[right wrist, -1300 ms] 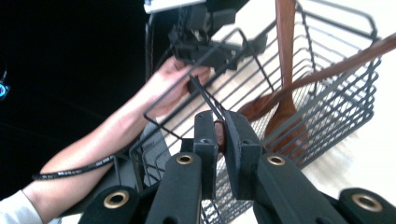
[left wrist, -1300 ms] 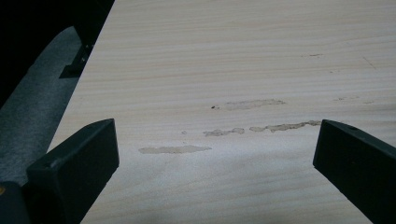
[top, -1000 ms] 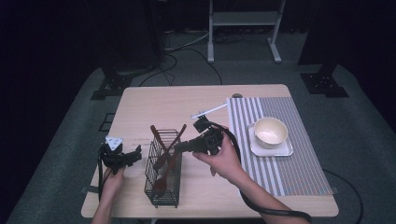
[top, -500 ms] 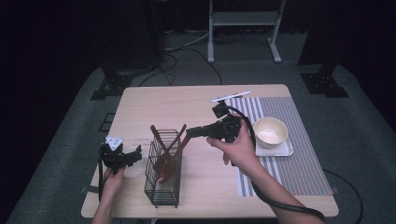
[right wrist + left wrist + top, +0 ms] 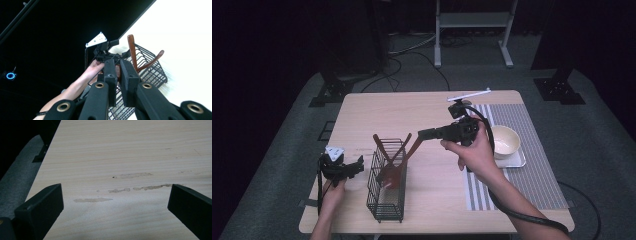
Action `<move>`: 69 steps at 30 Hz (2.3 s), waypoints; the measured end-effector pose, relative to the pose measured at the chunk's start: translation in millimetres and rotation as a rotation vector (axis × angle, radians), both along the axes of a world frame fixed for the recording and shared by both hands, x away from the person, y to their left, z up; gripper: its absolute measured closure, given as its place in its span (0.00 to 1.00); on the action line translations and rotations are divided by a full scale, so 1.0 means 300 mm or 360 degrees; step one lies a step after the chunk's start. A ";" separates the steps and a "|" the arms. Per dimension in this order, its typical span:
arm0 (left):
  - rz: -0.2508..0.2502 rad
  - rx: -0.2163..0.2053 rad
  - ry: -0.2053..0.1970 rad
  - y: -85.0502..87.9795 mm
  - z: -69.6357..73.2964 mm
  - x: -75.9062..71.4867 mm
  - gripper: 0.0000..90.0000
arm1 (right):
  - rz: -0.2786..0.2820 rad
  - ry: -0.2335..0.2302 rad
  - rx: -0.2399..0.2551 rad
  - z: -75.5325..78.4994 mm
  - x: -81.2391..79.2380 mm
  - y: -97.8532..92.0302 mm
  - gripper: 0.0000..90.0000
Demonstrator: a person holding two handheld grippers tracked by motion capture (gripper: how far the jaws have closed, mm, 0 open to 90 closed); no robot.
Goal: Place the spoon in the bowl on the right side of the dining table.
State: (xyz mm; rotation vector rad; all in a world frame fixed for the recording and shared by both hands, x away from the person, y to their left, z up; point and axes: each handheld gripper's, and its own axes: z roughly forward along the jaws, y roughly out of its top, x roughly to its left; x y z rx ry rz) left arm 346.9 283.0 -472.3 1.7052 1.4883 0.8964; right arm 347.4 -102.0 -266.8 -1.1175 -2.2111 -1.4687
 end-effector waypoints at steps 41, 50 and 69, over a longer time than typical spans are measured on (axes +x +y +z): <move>-0.0001 0.0016 0.0001 -0.004 -0.001 0.001 0.00 | -0.0277 0.0079 0.0053 -0.026 0.017 -0.321 0.93; -0.0003 0.0013 0.0003 -0.003 -0.001 0.001 0.00 | -0.0365 0.0122 0.0023 -0.088 0.035 -0.390 0.93; -0.0004 0.0015 0.0001 -0.003 -0.001 0.001 0.00 | -0.0495 0.0192 -0.0006 -0.168 0.058 -0.490 0.93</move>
